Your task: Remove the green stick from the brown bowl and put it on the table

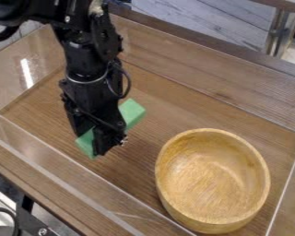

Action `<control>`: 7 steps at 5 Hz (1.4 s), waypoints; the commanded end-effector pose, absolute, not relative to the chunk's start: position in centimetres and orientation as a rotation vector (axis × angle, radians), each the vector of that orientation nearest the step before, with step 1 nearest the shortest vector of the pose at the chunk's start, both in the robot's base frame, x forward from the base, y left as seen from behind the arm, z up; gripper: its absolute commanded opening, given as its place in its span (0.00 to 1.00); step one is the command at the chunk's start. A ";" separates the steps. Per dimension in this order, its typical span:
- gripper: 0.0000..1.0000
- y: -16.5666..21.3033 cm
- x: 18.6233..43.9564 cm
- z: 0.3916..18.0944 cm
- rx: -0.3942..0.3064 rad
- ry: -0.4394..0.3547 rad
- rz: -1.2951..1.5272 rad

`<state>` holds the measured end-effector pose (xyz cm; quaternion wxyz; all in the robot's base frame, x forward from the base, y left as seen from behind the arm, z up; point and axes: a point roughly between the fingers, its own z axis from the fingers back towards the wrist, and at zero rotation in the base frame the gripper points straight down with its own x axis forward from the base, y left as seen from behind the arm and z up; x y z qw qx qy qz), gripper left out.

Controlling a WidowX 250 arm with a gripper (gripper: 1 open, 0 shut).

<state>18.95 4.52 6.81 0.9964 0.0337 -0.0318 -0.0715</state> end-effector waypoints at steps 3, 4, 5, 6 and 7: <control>0.00 4.1 18.8 8.4 0.067 -0.086 0.074; 0.00 3.3 19.0 7.9 0.060 -0.086 0.077; 0.00 2.5 19.2 7.5 0.053 -0.085 0.081; 0.00 2.3 19.6 7.9 0.039 -0.087 0.031; 0.00 2.2 19.9 8.3 0.026 -0.090 -0.021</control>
